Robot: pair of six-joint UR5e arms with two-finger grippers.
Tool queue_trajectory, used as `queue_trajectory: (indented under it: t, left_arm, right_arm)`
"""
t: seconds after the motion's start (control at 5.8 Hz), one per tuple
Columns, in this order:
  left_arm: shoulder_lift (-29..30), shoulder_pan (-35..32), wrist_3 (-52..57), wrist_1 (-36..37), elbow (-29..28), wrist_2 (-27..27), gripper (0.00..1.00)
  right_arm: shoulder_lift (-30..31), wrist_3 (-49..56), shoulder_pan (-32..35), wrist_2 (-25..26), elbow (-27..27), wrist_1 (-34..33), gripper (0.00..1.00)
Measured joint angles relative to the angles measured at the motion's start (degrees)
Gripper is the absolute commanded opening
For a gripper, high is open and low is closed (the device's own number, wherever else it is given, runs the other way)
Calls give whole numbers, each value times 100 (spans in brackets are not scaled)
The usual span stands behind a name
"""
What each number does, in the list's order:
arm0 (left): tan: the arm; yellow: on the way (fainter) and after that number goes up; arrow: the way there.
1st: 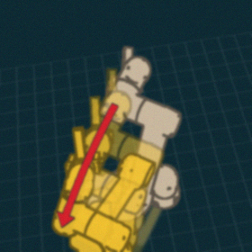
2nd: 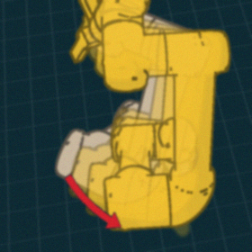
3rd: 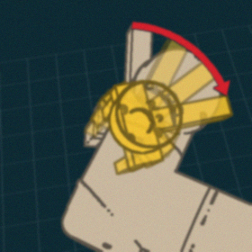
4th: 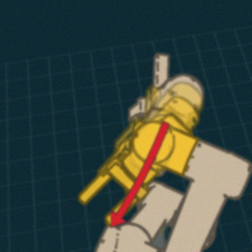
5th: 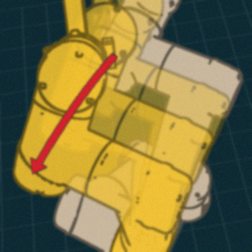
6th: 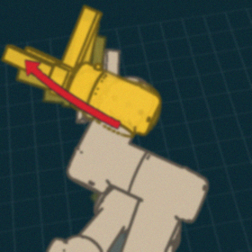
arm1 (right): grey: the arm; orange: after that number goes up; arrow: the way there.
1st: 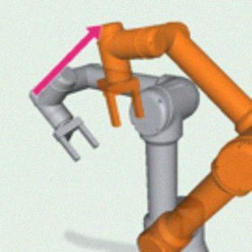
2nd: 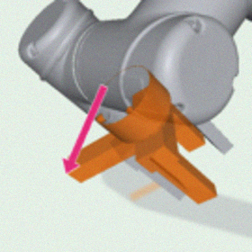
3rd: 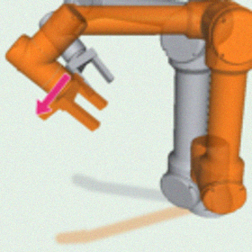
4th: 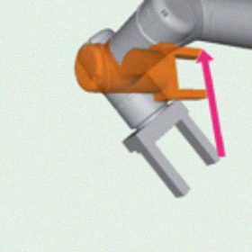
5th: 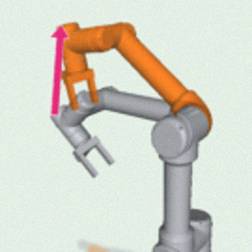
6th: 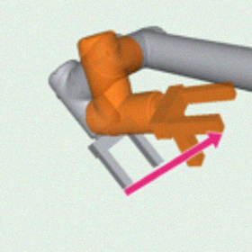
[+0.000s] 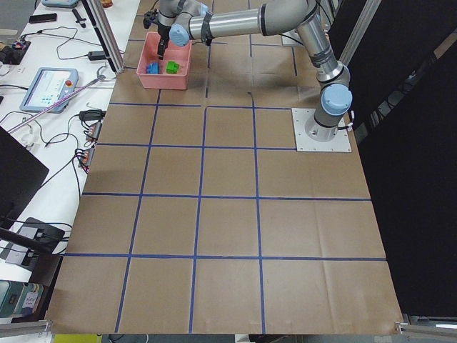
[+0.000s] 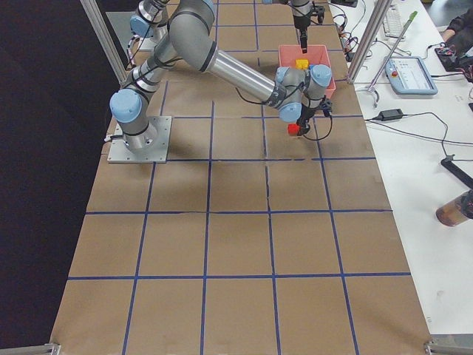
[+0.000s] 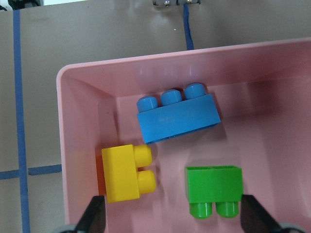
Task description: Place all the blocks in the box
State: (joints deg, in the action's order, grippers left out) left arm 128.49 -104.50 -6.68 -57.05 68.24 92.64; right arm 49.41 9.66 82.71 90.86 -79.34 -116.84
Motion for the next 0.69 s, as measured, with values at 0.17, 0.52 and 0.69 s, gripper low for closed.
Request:
queue_trajectory:
  t: [0.17,0.52,0.69]
  left_arm:
    - [-173,12,27,-318,30,16,100]
    - [-810,198,214,-1371,80,20,100]
    - [-1233,284,274,-2099,94,15,100]
  right_arm:
    - [4,0,0,2,0,27,13]
    - [56,0,0,-1,45,66,9]
    - [140,1,0,-3,100,80,9]
